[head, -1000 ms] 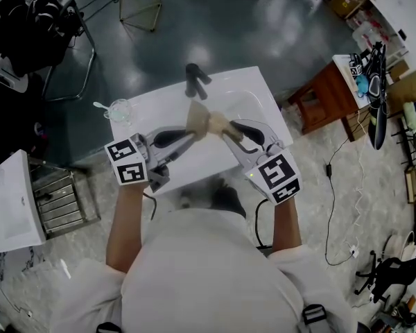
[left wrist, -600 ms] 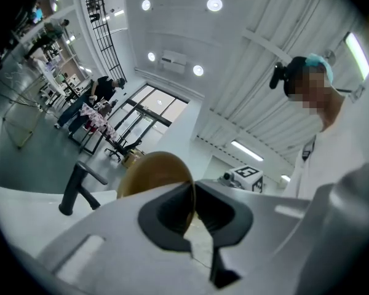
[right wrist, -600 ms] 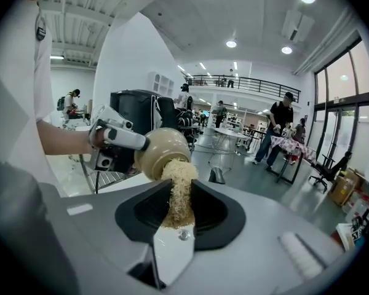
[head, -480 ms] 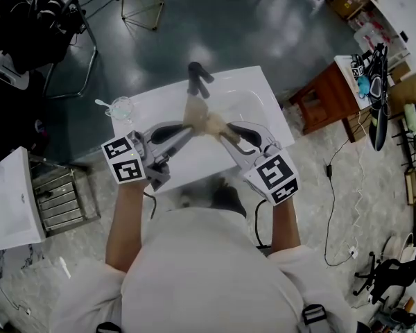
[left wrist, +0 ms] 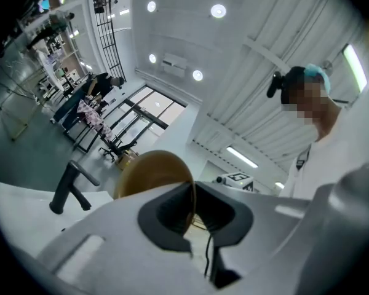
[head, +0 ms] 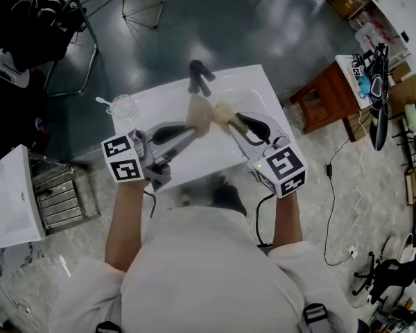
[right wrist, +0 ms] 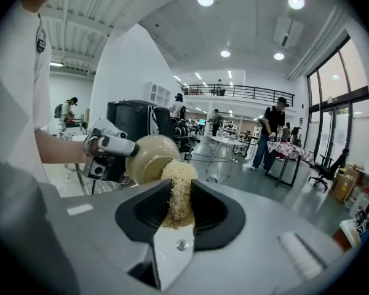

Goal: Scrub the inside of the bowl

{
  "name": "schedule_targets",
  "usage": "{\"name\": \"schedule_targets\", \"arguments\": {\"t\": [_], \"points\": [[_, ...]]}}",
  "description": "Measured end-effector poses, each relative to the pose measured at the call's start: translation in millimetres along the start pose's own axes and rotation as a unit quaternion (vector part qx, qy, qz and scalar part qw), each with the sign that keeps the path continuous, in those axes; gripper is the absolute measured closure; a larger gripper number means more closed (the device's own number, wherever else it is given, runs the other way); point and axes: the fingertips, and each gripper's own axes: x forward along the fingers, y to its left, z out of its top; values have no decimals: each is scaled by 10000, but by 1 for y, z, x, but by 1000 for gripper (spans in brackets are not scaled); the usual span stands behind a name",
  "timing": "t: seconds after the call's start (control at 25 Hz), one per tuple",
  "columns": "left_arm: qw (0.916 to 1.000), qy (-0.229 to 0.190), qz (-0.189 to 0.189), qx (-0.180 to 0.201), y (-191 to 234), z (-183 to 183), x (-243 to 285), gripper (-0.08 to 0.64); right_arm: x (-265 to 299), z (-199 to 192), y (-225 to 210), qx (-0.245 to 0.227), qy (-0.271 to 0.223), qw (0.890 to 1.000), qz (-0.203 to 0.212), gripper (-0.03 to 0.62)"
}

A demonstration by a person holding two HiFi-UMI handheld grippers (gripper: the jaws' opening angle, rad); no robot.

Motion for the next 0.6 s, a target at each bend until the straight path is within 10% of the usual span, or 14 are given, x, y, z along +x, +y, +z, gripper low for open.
{"name": "schedule_targets", "arguments": {"t": [0.32,0.6], "points": [[9989,-59,467,-69,19,5,-6,545,-7,17,23,50,-361,9990,271,492],[9995,-180,-44,-268,-2,6,3,540,-7,18,-6,145,-431,9989,-102,493]]}}
